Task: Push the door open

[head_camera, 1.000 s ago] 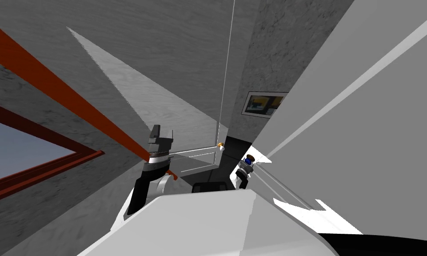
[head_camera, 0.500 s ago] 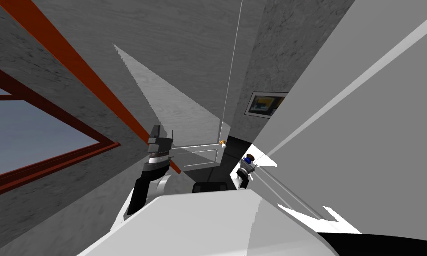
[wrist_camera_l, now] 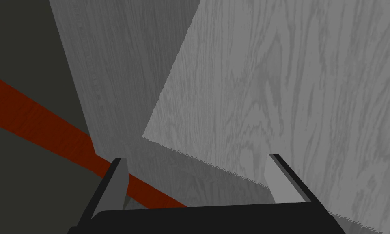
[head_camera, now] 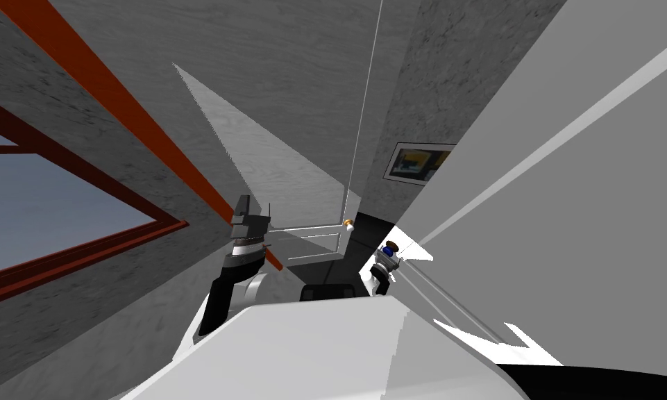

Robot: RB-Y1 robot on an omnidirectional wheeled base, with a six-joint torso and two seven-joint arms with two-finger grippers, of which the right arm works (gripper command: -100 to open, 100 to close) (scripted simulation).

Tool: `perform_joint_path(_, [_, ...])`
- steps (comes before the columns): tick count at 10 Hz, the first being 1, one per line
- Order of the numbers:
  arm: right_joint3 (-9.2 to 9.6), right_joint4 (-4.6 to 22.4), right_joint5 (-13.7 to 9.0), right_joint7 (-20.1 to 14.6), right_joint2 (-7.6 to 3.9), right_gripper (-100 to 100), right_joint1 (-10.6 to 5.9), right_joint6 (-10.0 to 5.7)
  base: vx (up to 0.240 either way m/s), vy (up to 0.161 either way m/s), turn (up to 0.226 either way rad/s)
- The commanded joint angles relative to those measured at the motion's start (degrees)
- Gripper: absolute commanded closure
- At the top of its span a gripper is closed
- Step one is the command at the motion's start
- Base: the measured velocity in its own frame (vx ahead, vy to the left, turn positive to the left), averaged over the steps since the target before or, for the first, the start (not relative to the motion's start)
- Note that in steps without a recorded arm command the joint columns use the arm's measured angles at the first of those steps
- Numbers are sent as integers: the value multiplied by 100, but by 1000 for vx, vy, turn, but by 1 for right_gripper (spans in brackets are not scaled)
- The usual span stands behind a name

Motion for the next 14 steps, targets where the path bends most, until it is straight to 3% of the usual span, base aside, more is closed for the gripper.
perform_joint_path(1, [-166, 136, -72, -9, -127, 100, 22, -106, -16, -6, -11])
perform_joint_path(14, [-253, 154, -86, -11, -182, 100, 17, -110, -7, -2, 11])
